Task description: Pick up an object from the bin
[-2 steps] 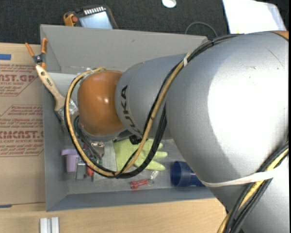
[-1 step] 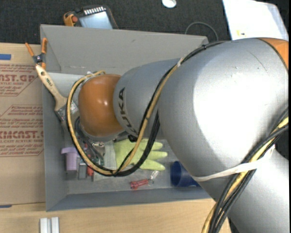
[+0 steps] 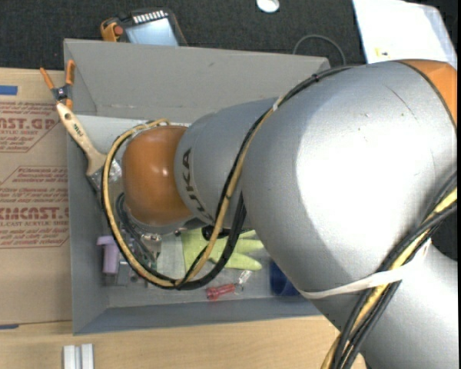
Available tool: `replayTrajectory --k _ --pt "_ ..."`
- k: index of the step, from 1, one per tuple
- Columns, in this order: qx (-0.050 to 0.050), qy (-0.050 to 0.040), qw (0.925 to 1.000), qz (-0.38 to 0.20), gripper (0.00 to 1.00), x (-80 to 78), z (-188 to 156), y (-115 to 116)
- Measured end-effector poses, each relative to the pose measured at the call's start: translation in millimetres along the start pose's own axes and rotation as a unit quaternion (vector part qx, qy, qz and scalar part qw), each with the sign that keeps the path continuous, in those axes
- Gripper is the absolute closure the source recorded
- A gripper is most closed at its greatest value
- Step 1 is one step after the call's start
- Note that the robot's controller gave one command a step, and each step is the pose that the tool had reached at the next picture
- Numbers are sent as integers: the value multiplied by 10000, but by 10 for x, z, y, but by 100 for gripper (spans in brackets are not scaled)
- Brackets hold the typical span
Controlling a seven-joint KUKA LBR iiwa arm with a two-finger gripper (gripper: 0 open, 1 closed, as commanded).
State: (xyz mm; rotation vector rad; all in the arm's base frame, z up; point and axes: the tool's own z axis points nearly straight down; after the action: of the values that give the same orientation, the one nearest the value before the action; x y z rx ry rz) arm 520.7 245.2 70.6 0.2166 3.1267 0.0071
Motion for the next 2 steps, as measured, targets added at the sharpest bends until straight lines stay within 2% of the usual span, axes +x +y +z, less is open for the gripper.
replayTrajectory --k 1,2 --pt "0 0 10000 0 100 0 0 0" --pt "19 41 10000 -1 100 25 -240 -9"
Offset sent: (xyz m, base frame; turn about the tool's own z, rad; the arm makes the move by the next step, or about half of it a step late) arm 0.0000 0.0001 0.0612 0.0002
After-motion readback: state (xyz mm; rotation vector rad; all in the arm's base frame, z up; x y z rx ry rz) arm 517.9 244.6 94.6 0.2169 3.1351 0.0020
